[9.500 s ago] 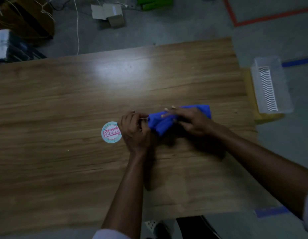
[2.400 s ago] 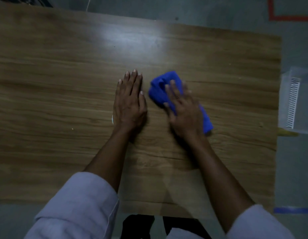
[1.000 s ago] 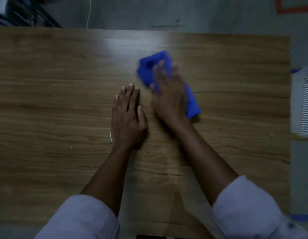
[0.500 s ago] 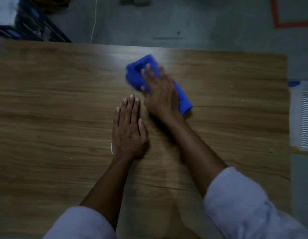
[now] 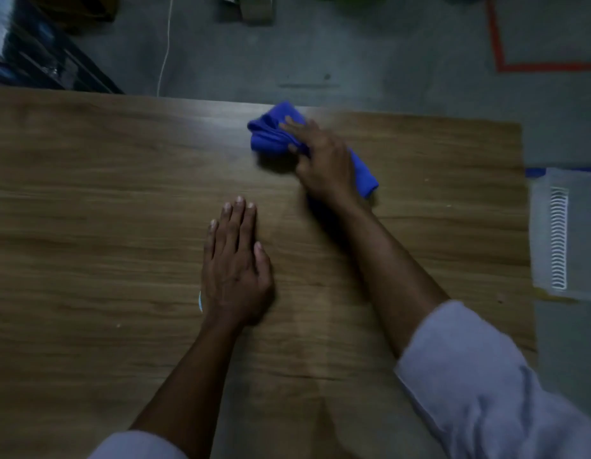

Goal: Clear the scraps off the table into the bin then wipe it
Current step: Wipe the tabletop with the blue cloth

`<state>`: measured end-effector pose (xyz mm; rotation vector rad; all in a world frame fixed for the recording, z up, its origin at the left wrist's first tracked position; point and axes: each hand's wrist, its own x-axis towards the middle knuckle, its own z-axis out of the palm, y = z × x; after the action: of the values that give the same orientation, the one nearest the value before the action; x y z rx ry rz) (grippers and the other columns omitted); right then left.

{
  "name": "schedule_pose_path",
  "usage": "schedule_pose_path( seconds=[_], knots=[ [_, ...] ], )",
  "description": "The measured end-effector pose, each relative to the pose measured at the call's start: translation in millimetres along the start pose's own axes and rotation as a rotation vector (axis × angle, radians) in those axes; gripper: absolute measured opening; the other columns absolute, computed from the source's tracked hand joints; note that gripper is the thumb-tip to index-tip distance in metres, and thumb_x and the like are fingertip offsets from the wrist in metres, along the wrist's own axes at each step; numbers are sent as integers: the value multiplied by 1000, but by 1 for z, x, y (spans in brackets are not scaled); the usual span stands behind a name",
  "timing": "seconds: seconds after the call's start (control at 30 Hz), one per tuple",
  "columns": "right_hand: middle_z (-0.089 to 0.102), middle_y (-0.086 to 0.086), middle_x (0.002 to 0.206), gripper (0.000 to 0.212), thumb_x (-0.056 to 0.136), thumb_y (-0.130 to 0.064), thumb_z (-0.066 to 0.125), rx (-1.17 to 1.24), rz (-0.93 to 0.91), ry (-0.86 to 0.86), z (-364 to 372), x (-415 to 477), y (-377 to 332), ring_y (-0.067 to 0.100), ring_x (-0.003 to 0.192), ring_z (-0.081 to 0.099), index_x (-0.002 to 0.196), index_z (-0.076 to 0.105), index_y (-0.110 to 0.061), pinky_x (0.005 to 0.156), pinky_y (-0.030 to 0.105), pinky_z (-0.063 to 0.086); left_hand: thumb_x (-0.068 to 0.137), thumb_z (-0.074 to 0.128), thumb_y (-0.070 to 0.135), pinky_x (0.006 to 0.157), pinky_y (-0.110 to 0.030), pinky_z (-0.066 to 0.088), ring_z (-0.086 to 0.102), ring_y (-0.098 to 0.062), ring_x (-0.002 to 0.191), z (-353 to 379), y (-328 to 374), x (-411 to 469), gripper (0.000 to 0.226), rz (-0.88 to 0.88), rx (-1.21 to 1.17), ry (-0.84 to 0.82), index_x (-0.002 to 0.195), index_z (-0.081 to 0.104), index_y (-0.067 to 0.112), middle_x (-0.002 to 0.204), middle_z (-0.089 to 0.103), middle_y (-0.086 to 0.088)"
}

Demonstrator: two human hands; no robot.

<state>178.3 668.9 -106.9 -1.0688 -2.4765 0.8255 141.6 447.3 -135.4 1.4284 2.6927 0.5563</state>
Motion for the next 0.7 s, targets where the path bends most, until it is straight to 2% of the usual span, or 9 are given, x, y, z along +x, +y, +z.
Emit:
schedule_pose_path(
  seconds=[0.1, 0.17, 0.27, 0.37, 0.43, 0.53, 0.57, 0.6, 0.7],
  knots=[
    [71, 9, 125, 43, 92, -15, 54, 68, 201, 326, -44, -14, 41, 29, 111, 64, 133, 65, -20, 92, 29, 43, 96, 44, 22, 126, -47, 18, 16, -20, 157, 1, 1, 1, 65, -7, 2, 4, 159, 31, 10, 168, 24, -7],
    [66, 9, 133, 42, 95, -23, 53, -28, 383, 442, -65, -23, 73, 30, 122, 61, 135, 64, -18, 100, 33, 44, 96, 44, 22, 126, -46, 17, 15, -20, 157, 1, 2, 1, 66, -7, 18, 3, 159, 30, 10, 168, 23, -7],
    [57, 6, 145, 46, 90, -21, 57, -134, 357, 383, -39, -18, 74, 38, 140, 45, 135, 64, -21, 113, 45, 38, 96, 44, 23, 126, -46, 17, 16, -20, 157, 1, 0, 1, 66, -14, 27, -2, 159, 30, 11, 168, 24, -6],
    [61, 6, 140, 54, 80, -8, 57, -35, 94, 196, -12, -20, 45, 40, 139, 45, 132, 67, -20, 113, 53, 38, 96, 44, 23, 126, -47, 19, 18, -20, 156, 0, 0, 0, 65, -10, 25, 2, 158, 32, 10, 168, 25, -6],
    [61, 6, 140, 57, 78, -4, 52, 8, -132, 12, -9, -48, 34, 38, 140, 45, 131, 68, -18, 116, 51, 36, 95, 44, 23, 126, -47, 19, 18, -20, 156, -2, 1, 0, 65, -11, 15, 1, 158, 32, 10, 167, 26, -7],
    [63, 6, 137, 44, 92, -21, 44, 117, -451, -365, -32, -109, 32, 30, 139, 48, 126, 70, -11, 119, 47, 34, 95, 43, 23, 125, -47, 19, 18, -20, 156, -3, 2, 1, 66, 0, 7, -7, 158, 32, 10, 167, 26, -7],
    [65, 7, 134, 44, 91, -27, 48, 168, -495, -412, -47, -118, 33, 28, 136, 53, 123, 71, -8, 116, 48, 38, 95, 43, 23, 125, -48, 19, 18, -20, 156, -3, 2, 1, 65, 1, 3, -4, 158, 33, 10, 167, 26, -8],
    [67, 8, 131, 43, 90, -30, 54, 208, -469, -388, -60, -115, 39, 26, 131, 58, 122, 71, -6, 113, 48, 42, 96, 43, 23, 125, -47, 19, 18, -20, 156, -3, 2, 0, 64, -3, -1, -3, 158, 33, 10, 167, 26, -7],
    [67, 2, 127, 47, 80, 3, 60, 186, -201, -54, -80, -67, 63, 19, 124, 62, 122, 69, -16, 110, 38, 47, 97, 44, 24, 127, -43, 14, 15, -17, 157, -3, 3, -2, 64, -15, 7, -9, 159, 31, 12, 168, 24, -5]
  ],
)
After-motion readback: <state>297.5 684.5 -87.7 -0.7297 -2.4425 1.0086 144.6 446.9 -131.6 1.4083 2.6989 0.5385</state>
